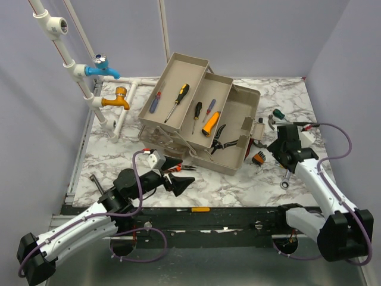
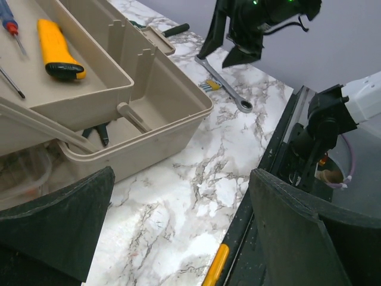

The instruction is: Pack the tool kit

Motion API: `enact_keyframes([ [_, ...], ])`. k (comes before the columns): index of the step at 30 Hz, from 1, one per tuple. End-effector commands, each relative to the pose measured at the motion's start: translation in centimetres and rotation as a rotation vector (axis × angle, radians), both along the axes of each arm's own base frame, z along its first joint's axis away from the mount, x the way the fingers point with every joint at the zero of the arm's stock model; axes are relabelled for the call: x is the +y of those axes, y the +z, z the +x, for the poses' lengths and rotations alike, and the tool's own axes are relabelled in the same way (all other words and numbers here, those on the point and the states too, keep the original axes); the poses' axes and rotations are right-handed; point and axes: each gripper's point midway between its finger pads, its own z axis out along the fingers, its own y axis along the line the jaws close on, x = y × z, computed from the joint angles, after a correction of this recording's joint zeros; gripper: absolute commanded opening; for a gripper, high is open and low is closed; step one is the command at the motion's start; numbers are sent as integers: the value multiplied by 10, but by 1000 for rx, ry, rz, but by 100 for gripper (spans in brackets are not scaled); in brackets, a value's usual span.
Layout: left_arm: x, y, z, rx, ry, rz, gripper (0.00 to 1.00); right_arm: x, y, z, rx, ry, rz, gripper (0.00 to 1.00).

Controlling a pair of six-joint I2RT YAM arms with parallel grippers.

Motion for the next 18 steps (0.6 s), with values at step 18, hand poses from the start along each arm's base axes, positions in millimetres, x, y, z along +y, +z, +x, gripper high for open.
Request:
enact_keyframes([
  [18,15,2,6,-145,71,-28,99,62,-61,8,-70,164,310,90],
])
